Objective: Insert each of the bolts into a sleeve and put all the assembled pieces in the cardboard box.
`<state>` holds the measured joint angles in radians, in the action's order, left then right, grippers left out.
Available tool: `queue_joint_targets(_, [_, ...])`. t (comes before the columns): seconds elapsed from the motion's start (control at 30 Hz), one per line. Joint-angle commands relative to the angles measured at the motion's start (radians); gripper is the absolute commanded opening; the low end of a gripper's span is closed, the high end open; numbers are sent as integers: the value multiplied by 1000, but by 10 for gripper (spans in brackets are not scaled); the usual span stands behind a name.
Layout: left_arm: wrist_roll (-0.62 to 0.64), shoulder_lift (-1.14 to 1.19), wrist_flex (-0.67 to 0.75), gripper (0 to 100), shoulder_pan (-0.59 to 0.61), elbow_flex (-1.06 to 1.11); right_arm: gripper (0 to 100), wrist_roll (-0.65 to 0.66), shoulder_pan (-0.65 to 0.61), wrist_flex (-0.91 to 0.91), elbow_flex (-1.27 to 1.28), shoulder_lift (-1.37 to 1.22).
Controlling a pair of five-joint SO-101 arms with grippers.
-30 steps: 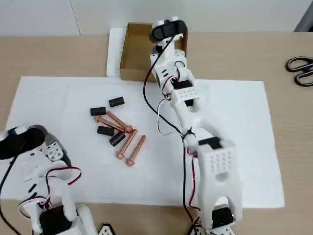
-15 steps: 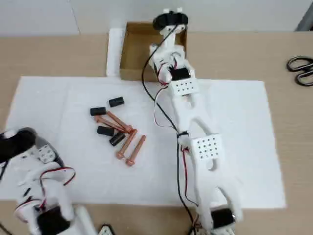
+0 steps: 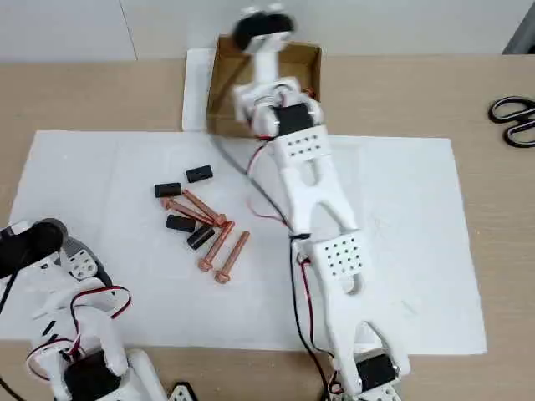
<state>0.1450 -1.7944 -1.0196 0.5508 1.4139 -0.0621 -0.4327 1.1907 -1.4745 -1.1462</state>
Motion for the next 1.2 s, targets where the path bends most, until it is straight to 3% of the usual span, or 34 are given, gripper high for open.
queue_joint_targets(0.0, [6, -8, -3, 6, 8, -2, 177, 153, -85, 179, -52, 102])
queue_joint_targets(0.13, [6, -8, -3, 6, 6, -2, 177, 292, -160, 340, -57, 110])
queue_joint_targets(0.47, [6, -8, -3, 6, 6, -1, 177, 339, -127, 435, -198, 108])
queue_joint_targets(0.63, [6, -8, -3, 6, 6, -1, 177, 569, -173, 415, -170, 82])
queue_joint_targets(0.8, [6, -8, -3, 6, 6, -1, 177, 709, -222, 355, -158, 38])
queue_joint_targets(1.17, [3, -8, -3, 6, 6, -1, 177, 749, -237, 283, -163, -133])
